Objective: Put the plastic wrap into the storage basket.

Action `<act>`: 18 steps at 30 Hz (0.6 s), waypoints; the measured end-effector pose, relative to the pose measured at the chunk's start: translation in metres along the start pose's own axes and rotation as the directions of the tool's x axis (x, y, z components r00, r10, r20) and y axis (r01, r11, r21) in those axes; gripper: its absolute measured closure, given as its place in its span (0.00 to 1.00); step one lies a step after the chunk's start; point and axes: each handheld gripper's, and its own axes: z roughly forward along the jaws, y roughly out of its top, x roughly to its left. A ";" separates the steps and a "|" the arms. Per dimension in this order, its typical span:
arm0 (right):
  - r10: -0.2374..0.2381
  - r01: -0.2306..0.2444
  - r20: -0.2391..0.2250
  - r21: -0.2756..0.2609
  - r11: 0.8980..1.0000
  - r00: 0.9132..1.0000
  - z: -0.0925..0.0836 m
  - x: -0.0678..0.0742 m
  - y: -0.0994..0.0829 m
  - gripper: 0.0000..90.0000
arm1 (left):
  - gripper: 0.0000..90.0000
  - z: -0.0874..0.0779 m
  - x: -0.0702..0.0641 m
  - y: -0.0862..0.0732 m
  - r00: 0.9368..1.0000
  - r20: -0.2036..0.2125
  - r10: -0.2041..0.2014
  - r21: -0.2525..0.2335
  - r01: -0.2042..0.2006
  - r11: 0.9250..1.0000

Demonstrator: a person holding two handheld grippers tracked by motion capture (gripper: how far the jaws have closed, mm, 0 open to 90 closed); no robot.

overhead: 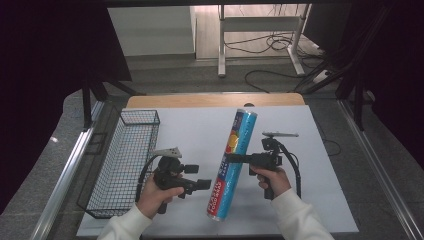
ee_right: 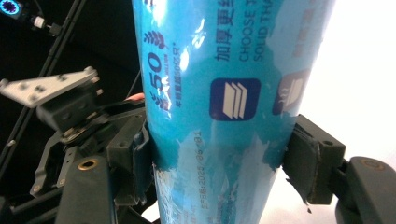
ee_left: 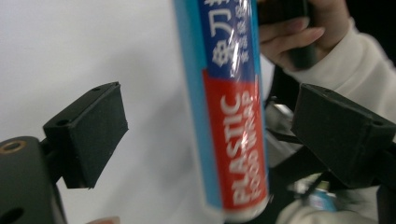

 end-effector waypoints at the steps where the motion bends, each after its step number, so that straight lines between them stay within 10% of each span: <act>1: 0.000 0.000 0.000 0.000 1.000 1.000 0.000 0.000 0.000 0.36 | 0.11 0.004 0.002 0.003 1.000 0.020 -0.009 0.004 0.009 1.000; 8: -0.041 0.041 -0.007 0.027 0.999 0.999 0.015 0.010 0.003 0.36 | 0.12 0.028 0.004 0.020 0.994 0.108 -0.025 0.060 0.018 0.998; 18: -0.071 0.071 -0.017 0.026 0.997 0.997 0.028 0.020 0.006 0.36 | 0.22 0.041 0.014 0.019 0.992 0.097 -0.079 0.103 0.069 0.992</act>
